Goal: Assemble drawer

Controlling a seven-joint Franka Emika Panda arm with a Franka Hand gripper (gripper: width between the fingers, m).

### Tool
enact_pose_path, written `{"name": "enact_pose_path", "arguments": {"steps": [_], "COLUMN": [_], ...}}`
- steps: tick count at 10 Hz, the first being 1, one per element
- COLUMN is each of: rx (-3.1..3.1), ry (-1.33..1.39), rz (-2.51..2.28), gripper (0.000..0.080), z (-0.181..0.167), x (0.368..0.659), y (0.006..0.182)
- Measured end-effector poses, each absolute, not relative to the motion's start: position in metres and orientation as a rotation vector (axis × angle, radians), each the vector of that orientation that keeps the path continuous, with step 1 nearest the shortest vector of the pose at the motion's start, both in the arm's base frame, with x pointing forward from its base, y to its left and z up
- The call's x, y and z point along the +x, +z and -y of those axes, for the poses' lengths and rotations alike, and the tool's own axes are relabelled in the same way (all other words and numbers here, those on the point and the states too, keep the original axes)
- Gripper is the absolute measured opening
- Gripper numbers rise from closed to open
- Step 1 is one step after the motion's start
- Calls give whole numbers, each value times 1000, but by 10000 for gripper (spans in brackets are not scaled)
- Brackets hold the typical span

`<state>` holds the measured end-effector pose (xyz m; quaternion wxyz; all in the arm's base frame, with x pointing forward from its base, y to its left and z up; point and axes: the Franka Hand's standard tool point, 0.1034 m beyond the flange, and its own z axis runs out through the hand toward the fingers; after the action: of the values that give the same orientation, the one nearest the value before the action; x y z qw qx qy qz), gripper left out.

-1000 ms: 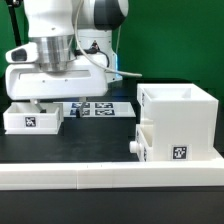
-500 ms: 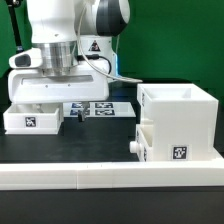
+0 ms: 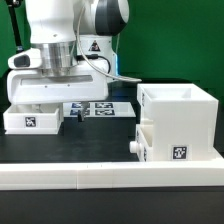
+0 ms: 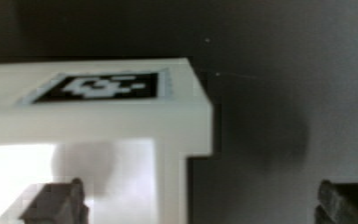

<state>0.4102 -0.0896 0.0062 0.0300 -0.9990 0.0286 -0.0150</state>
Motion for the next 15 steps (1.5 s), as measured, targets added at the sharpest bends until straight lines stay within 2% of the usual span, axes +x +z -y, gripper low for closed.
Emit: {"name": "enact_pose_path", "arguments": {"steps": [4, 9, 10, 11, 12, 13, 14, 15], "rx": [-3087, -3096, -3096, -3096, -3096, -3096, -3096, -3096], "ry": [-21, -45, -45, -45, -45, -45, -45, -46], "rz": [-78, -62, -61, -61, -61, -61, -61, -60], "gripper": [649, 649, 561, 425, 425, 243, 108, 108], "z": [92, 90, 90, 90, 90, 90, 90, 90], "x": [392, 391, 391, 391, 391, 391, 391, 391], "y": [2, 2, 2, 2, 2, 2, 2, 2]}}
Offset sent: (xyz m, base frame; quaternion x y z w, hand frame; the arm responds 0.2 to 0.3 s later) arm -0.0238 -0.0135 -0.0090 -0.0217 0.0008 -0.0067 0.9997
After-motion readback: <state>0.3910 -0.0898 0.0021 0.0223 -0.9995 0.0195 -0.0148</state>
